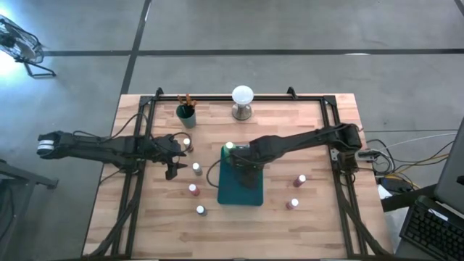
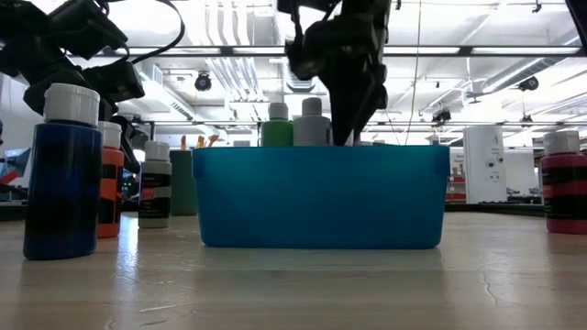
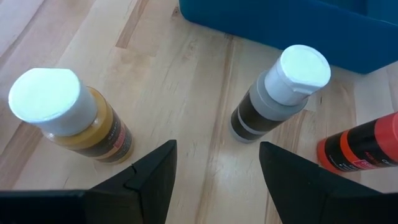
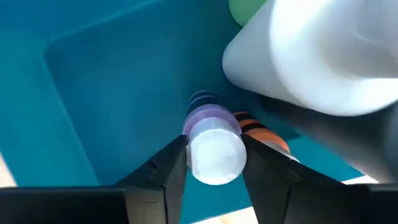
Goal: Pick & Place Paint Supplies
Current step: Put the purple paint bottle into the blue bin
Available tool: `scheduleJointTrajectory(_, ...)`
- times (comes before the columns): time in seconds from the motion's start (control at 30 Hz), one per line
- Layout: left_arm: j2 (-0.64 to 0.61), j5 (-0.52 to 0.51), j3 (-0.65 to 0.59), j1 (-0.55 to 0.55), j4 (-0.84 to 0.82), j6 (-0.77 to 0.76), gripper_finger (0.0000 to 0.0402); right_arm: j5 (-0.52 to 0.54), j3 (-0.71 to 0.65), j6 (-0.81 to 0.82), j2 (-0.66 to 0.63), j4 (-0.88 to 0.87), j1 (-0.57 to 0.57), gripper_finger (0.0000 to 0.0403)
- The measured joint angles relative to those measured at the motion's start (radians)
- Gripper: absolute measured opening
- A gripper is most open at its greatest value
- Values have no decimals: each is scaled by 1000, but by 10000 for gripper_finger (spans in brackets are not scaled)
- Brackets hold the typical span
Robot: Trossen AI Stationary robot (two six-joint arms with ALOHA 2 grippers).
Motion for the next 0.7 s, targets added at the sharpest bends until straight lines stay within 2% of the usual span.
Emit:
scheduleJointTrajectory(0.3, 0, 0, 0, 0, 1, 0, 234, 9, 1, -7, 20, 1, -8, 117)
scheduleJointTrajectory(0.53, 0, 0, 0, 0, 1, 0, 234, 10, 0, -7, 20, 13, -8, 161)
scheduleJointTrajectory(0.7, 0, 0, 0, 0, 0, 0, 234, 11, 0, -7, 20, 20, -8, 173)
